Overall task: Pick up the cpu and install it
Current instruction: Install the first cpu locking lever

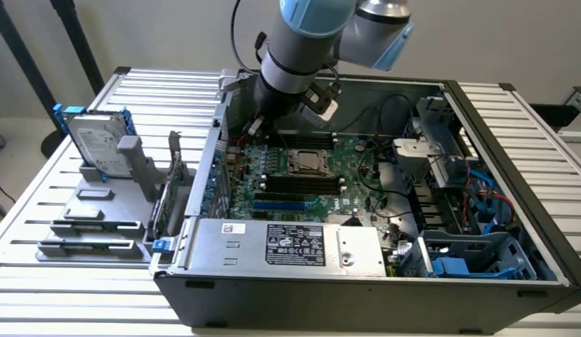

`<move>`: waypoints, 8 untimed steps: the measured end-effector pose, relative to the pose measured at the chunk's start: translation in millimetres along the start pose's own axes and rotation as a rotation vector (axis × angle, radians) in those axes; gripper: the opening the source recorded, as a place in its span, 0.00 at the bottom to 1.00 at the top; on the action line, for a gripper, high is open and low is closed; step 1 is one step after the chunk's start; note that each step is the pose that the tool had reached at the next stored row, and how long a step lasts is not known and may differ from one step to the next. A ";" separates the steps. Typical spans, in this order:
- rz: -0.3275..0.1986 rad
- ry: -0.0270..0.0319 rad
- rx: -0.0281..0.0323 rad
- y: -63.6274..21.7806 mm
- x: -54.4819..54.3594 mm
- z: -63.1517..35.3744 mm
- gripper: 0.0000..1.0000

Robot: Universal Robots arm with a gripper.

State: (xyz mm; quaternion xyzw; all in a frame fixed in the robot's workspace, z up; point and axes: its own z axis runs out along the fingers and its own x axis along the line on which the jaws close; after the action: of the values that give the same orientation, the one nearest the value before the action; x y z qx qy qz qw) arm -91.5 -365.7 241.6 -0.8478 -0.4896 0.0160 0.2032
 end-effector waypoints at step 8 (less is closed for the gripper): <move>0.056 0.0241 -0.0109 -1.7 0.6 0.8 0.11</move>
State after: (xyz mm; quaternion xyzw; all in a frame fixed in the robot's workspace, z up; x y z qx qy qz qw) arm -92.8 -364.2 241.6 -0.8623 -0.4634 0.0088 0.2040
